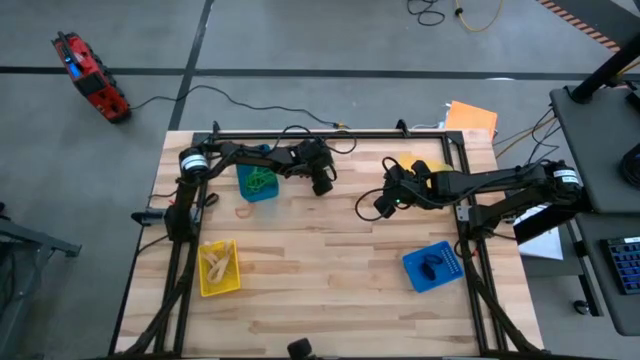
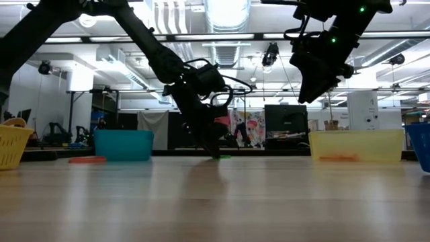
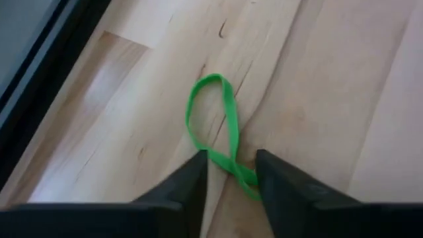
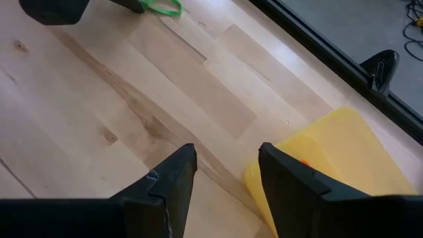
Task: Sort rubber bands into baskets
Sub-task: Put the green rubber band into the light blue bin
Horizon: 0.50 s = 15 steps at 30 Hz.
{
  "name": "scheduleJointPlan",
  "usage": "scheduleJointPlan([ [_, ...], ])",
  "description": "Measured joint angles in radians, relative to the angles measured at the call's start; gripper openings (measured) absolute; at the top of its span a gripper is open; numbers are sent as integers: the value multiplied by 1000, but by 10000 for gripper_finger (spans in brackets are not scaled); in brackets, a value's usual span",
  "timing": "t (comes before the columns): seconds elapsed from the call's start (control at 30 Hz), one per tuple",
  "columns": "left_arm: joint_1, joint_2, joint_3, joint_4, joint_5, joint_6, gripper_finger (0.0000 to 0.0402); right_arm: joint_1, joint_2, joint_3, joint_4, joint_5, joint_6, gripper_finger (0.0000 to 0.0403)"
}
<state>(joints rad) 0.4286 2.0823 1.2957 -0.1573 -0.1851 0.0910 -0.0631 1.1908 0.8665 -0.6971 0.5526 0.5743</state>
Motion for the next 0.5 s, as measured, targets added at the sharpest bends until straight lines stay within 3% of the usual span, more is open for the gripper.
scheduleJointPlan([
  [0.17, 12, 0, 0, -17, -42, -4, 17, 0, 0, 0, 0, 0, 0, 160],
  [0.5, 14, -33, -4, -56, -33, 26, 0, 0, 0, 0, 0, 0, 0, 157],
])
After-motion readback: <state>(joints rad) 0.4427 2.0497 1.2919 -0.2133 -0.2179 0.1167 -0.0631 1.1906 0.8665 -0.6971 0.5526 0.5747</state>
